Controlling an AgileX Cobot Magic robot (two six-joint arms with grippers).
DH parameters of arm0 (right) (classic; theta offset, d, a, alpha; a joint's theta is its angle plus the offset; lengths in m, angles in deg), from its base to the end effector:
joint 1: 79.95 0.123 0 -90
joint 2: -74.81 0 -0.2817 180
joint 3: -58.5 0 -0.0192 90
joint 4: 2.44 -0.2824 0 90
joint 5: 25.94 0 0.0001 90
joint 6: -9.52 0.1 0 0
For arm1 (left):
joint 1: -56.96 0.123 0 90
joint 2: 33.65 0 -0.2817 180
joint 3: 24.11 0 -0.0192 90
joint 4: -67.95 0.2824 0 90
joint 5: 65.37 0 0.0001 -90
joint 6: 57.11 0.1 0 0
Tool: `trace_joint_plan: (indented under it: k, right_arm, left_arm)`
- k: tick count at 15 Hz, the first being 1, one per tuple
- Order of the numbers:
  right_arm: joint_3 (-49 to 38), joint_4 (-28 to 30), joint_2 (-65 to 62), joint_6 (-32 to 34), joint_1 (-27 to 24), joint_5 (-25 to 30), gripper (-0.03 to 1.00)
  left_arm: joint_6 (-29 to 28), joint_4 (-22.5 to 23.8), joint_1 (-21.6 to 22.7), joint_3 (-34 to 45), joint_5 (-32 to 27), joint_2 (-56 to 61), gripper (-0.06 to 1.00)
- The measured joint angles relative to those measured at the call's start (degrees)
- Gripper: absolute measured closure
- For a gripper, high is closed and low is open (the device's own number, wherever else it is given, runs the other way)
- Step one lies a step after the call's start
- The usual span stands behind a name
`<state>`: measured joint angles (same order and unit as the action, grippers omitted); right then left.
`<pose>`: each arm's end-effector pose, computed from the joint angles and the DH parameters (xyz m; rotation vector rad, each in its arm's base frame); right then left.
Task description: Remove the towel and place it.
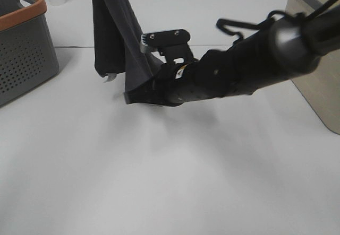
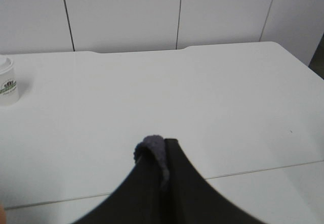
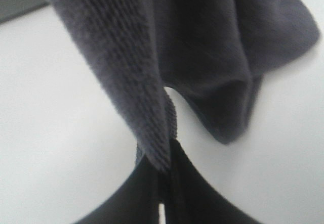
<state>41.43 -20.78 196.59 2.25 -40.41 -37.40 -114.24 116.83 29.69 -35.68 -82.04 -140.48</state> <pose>0.3335 0.2672 0.1010 -0.5295 2.2003 0.4051 0.4172 -0.1907 0.3582 0.1367 1.8521 -0.2443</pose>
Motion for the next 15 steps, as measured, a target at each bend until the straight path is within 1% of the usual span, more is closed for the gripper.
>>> trace_joint_plan:
  k: [1,2,3,4,5,6,7,9,10,11,12,13,14,15]
  right_arm:
    - [-0.1,4.1,-3.2,-2.0,-3.3,7.4,0.95]
    - [-0.1,7.9,-6.6,-3.6,-6.2,12.3,0.95]
    - [-0.1,10.7,-9.8,-5.4,-9.0,15.8,0.95]
    - [-0.1,13.1,-13.1,-8.1,-11.8,17.6,0.95]
    - [-0.1,15.8,-18.2,-13.0,-15.0,19.4,0.95]
    - [0.9,16.4,-20.5,-16.3,-16.4,21.1,0.95]
    - [2.8,16.8,-21.9,-19.4,-17.5,22.8,0.95]
    - [9.1,17.1,-22.6,-26.0,-18.0,28.2,0.95]
    - [10.4,17.1,-22.6,-27.4,-18.0,29.9,0.95]
    - [14.0,17.4,-22.5,-31.6,-18.0,32.8,0.95]
    - [16.4,18.0,-22.4,-36.6,-18.0,34.6,0.95]
    - [19.2,18.7,-21.9,-48.9,-18.0,37.0,0.95]
    - [19.5,18.7,-21.6,-51.6,-18.0,37.2,0.95]
    - [19.8,18.9,-20.5,-55.2,-18.0,37.4,0.95]
  left_arm:
    - [0.0,-3.1,1.7,0.0,-0.1,0.1,0.94]
    - [0.5,-6.0,3.0,0.0,-0.4,0.1,0.94]
    - [1.9,-9.1,3.8,0.0,-0.6,0.1,0.94]
    - [4.4,-12.0,4.5,0.0,-1.1,0.1,0.94]
    - [8.3,-15.5,4.8,0.0,-1.6,0.1,0.94]
    - [10.2,-17.5,4.8,0.0,-1.6,0.1,0.94]
    - [10.8,-18.6,4.8,0.0,-1.6,0.1,0.94]
    - [11.3,-21.2,4.8,0.0,-1.6,0.1,0.94]
    - [11.3,-22.0,4.8,0.0,-1.6,0.1,0.94]
    - [11.3,-22.6,4.8,0.0,-1.5,-0.1,0.94]
    - [11.4,-22.9,4.8,0.0,-1.3,-0.5,0.94]
    - [11.4,-23.0,4.8,0.0,1.6,-2.1,0.94]
    - [11.1,-23.0,4.8,0.0,2.5,-2.7,0.94]
    - [10.4,-23.2,5.2,0.0,5.1,-3.8,0.94]
